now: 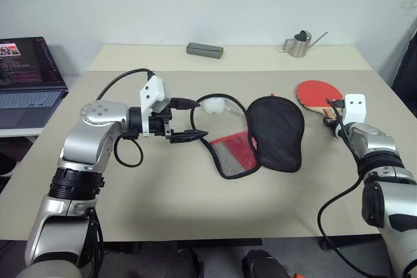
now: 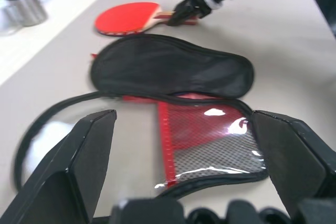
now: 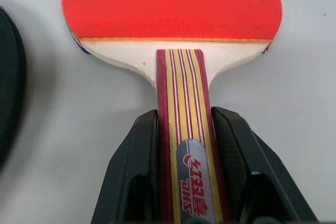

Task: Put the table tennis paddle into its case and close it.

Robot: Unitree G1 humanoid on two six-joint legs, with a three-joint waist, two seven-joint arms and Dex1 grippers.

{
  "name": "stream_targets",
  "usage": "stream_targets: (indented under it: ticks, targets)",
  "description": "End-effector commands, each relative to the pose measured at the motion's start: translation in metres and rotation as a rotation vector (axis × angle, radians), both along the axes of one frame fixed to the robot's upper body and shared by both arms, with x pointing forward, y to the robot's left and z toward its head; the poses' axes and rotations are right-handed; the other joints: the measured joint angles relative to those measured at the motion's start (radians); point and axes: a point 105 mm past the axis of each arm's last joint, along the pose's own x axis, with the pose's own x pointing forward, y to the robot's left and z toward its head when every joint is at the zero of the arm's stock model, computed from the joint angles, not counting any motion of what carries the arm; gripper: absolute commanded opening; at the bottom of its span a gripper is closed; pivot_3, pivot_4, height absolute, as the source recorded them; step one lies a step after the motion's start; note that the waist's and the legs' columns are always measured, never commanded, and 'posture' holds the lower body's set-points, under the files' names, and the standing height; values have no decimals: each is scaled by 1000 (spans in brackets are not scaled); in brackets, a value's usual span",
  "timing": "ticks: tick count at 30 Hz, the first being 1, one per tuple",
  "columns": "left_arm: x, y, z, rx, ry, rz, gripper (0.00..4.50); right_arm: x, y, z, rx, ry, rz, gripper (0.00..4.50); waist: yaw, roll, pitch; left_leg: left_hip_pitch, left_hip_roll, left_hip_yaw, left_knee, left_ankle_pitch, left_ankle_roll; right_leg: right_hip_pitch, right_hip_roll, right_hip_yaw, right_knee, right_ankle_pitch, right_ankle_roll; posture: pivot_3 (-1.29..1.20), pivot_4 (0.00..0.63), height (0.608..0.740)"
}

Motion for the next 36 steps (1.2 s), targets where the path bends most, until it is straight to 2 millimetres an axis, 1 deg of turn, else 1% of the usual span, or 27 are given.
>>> stream_targets:
  ticks: [1,4,6,9,12,15,17,21,24,25,26,27,28,29,30,31,32,35,36]
  targets:
    - [-9,9,10,-12,-41,-5,4500,-3,13,54,18,-158,35,1213,0,0,0,0,0,0,0,0,0,-1,0,0,0,0,0,0,150,740]
    - [-10,16,5,1,-32,5,4500,-17,27,71,22,-196,54,1210,1,0,0,-1,1,-1,-1,0,0,-2,0,0,1,0,0,0,150,740]
    - [-10,19,4,5,-29,14,4500,-28,39,77,24,-204,71,1201,1,0,0,-1,1,-1,-1,0,0,-2,0,0,1,0,0,0,150,740]
    - [-8,25,6,4,-33,43,4500,-45,59,81,47,-209,103,1174,1,0,0,-1,1,-1,0,0,0,-2,0,0,3,0,0,0,150,740]
    - [-6,30,6,1,-34,68,4500,-55,72,82,72,-217,107,1162,0,0,0,-1,1,-1,0,0,0,-2,0,0,3,0,0,0,150,740]
    - [-3,32,6,-1,-34,80,4500,-60,82,81,108,-222,98,1150,-1,0,0,-1,1,-1,0,0,0,-3,0,0,3,0,0,0,150,740]
    - [-1,30,6,-5,-37,83,4500,-61,80,76,113,-214,73,1147,-1,0,0,-1,1,-1,0,0,0,-3,0,0,3,0,0,0,150,740]
    - [1,28,8,-5,-43,77,4500,-60,70,65,92,-185,42,1144,1,0,0,-2,0,0,0,0,0,-3,0,0,2,0,0,0,150,740]
    - [2,26,8,-3,-46,73,4500,-60,57,52,51,-140,20,1132,1,0,0,-2,0,0,0,0,0,-3,0,0,2,0,0,0,150,740]
    - [2,26,8,-4,-46,72,4500,-59,50,46,32,-116,7,1003,1,0,0,-2,0,0,0,0,0,-3,0,0,2,0,0,0,150,740]
    - [2,26,8,-3,-47,71,4500,-59,42,39,23,-90,-8,750,1,0,0,-2,0,0,0,0,0,-3,0,0,2,0,0,0,150,740]
    - [2,25,8,-3,-47,70,4500,-60,37,34,18,-73,-17,372,1,0,0,-2,0,0,0,0,0,-3,0,0,2,0,0,0,150,740]
    - [2,25,8,-3,-47,68,4500,-59,29,29,6,-54,-24,96,1,0,0,-2,0,0,0,0,0,-3,0,0,2,0,0,0,150,740]
    - [2,24,8,-3,-48,67,4500,-60,21,25,-1,-37,-47,96,1,0,0,-2,0,0,0,0,0,-3,0,0,2,0,0,0,150,740]
    - [1,23,8,-3,-48,65,4500,-60,14,23,-12,-27,-59,223,1,0,0,-2,0,0,0,0,0,-3,0,0,2,0,0,0,150,740]
    - [1,22,8,-4,-48,62,4500,-60,12,22,-10,-17,-53,495,1,0,0,-2,0,1,0,0,0,-3,0,0,2,0,0,0,150,740]
    - [1,22,8,-4,-47,61,4500,-60,12,22,4,-12,-44,756,1,0,0,-2,0,1,0,0,0,-3,0,0,2,0,0,0,150,740]
    - [-1,21,8,-6,-44,52,4500,-57,21,31,54,-40,-3,1746,-5,0,0,-2,0,0,0,0,0,-3,1,1,2,0,0,0,150,740]
    - [-2,20,8,-2,-39,44,4500,-56,23,35,72,-53,5,1746,-5,0,0,-1,0,0,0,0,0,-3,1,1,2,0,0,0,150,740]
